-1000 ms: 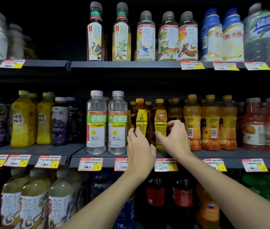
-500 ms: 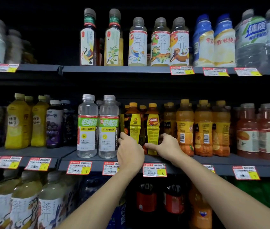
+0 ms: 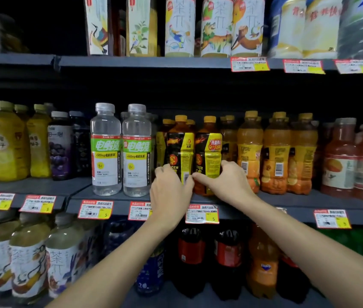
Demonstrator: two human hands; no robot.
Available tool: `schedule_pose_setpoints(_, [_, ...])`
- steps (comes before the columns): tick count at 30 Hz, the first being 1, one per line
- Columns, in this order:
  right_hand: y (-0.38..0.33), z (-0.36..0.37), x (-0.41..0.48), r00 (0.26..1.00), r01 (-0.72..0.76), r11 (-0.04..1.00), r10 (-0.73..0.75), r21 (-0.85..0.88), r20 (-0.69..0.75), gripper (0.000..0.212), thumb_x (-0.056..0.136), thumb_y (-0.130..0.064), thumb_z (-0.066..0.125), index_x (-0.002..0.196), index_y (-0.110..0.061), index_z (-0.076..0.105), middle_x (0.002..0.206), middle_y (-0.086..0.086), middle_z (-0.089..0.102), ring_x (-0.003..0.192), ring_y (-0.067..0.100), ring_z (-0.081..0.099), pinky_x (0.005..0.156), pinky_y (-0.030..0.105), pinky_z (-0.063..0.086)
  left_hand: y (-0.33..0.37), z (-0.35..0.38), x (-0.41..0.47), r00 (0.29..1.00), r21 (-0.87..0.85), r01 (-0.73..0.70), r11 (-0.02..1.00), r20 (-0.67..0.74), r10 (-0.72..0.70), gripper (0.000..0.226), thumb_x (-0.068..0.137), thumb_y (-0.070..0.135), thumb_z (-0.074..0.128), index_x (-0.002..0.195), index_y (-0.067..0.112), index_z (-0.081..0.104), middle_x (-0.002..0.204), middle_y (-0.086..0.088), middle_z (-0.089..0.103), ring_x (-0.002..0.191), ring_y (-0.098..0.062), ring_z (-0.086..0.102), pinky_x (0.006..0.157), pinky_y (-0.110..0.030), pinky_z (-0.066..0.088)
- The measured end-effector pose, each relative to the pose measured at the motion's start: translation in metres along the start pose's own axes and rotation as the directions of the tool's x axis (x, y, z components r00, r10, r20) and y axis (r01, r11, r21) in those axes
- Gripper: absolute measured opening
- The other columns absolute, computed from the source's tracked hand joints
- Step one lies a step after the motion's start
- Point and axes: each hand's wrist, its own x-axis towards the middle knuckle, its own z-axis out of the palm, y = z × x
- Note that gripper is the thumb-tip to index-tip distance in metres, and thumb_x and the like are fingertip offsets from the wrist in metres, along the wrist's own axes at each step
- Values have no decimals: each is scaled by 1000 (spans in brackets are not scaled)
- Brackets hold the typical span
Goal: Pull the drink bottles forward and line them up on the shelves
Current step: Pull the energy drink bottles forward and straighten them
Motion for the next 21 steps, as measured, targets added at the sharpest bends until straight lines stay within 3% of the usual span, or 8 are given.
schedule_pose_setpoints(3, [2, 3, -5, 998, -21, 998, 24, 54, -52, 45, 77, -67, 70, 98, -28, 67, 98, -3, 66, 94, 15, 64, 82, 37, 54, 3, -4, 1, 998, -95, 46, 994, 39, -42, 45, 89, 50, 62, 111, 16, 41, 89, -1, 61, 88, -29, 64, 65, -33, 40])
schedule_pose_setpoints(6, [0, 1, -8, 995, -61, 986, 73, 157, -74, 53, 77, -57, 78, 116, -24, 62, 96, -17, 65, 92, 2, 62, 79, 24, 51, 6, -9, -2, 997, -149, 54, 987, 64, -45, 45, 89, 48, 61, 104, 25, 26, 74, 10, 52, 73, -21, 55, 58, -32, 38])
schedule_pose_setpoints(10, [4, -1, -4, 995, -55, 984, 68, 172, -70, 59, 82, -46, 80, 129, -21, 57, 91, -27, 55, 87, -4, 56, 71, 12, 40, -2, -6, -4, 996, -208, 9, 978, 86, 9, 38, 90, 38, 59, 105, 26, 26, 85, 4, 59, 78, -18, 58, 54, -26, 33])
schedule_pose_setpoints(12, [7, -1, -4, 997, -53, 979, 65, 197, -52, 68, 83, -43, 80, 139, -19, 50, 108, -17, 63, 97, 0, 60, 79, 16, 48, -9, -5, -4, 994, -244, -18, 970, 99, 43, 37, 90, 36, 61, 114, 22, 36, 102, -1, 63, 89, -17, 61, 60, -22, 36])
schedule_pose_setpoints(14, [7, -3, -5, 997, -56, 973, 68, 226, -47, 74, 84, -39, 80, 146, -18, 45, 126, -5, 64, 113, 11, 61, 94, 32, 54, -13, -7, -3, 992, -261, -30, 965, 111, 61, 58, 89, 38, 63, 135, 11, 40, 120, -5, 58, 101, -18, 57, 76, -23, 35])
schedule_pose_setpoints(16, [7, -5, -6, 997, -62, 970, 72, 234, -32, 73, 85, -38, 79, 147, -18, 45, 130, -2, 63, 119, 15, 60, 99, 38, 53, -14, -10, -1, 988, -251, -16, 968, 147, 54, 69, 89, 41, 64, 142, 4, 39, 128, -11, 51, 108, -25, 55, 80, -25, 32])
schedule_pose_setpoints(21, [4, -7, -9, 994, -101, 977, 106, 186, -16, 85, 76, -56, 81, 147, -26, 46, 129, -11, 63, 120, 8, 57, 97, 31, 49, -15, -13, 6, 973, -216, -40, 975, 214, 87, 45, 92, 42, 61, 113, 4, 51, 116, -13, 47, 77, -20, 45, 70, -26, 34])
